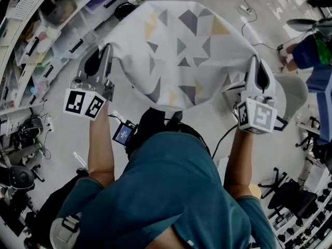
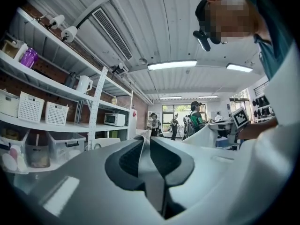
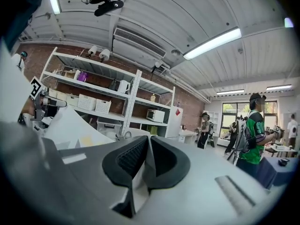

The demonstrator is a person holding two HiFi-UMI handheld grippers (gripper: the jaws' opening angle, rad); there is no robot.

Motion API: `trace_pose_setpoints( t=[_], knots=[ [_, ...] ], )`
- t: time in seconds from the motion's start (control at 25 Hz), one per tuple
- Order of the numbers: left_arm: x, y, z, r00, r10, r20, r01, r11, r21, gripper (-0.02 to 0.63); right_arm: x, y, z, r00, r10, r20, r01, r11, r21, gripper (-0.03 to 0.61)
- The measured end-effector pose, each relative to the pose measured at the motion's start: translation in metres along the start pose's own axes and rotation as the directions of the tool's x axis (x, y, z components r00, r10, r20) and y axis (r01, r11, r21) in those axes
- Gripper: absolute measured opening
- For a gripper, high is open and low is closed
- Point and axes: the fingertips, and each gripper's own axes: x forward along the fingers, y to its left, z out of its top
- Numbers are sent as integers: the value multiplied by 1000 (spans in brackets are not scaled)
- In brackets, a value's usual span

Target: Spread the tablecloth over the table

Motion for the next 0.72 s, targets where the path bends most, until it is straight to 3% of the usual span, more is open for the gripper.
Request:
trace_pose_setpoints(
  t=[0.28,0.72],
  knots=[
    [28,42,-38,998,-3,-62,1,999,-38,29,42,11,-33,996,-37,-84,38,999,20,18],
    [57,74,-97,987,-10,-161,-2,997,-79,31,76,14,-87,985,-39,-168,44,999,26,18]
  ],
)
